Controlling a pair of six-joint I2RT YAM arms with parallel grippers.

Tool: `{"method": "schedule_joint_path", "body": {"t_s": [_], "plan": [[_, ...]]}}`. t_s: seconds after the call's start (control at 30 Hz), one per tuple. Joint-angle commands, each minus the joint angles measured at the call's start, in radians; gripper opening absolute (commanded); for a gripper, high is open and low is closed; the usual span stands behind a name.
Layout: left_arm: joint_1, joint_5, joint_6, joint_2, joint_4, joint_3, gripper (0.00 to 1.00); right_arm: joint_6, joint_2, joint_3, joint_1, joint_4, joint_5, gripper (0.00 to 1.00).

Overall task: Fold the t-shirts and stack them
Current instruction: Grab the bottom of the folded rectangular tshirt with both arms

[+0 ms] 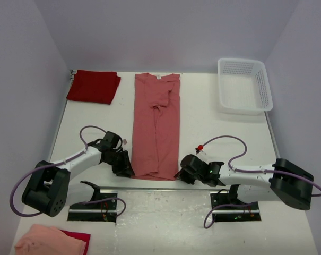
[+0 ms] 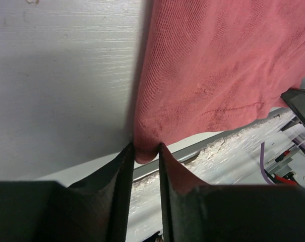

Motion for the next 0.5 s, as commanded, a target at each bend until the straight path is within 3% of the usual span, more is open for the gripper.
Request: {"method": "schedule_joint_path", "body": {"t_s": [0.0,0.1,0.13,0.17,0.47], "plan": [[-0.005,0.024,-0.007,-0.023,0.011,-0.006,0.25,-0.021,0.043,-0.028,0.01,-0.171,0.049,0.0],[-0.005,0.027,-0.013,-0.023,0.01,-0.007,0.14,-0.015,0.043,-0.031,0.011,-0.174,0.052,0.0],[-0.005,0.027,-0.018,-0.027,0.014,-0.006,0.04,-0.017,0.044,-0.031,0.013,-0.174,0.052,0.0],[-0.005,0.032,-0.023,-0.03,0.018,-0.006,0.0,-0.014,0.044,-0.031,0.011,-0.174,0.052,0.0],[-0.005,0.004,-0.033,-0.083,-0.045,0.008,0.0,0.022,0.041,-0.033,0.013,-0.237,0.077,0.0]]}}
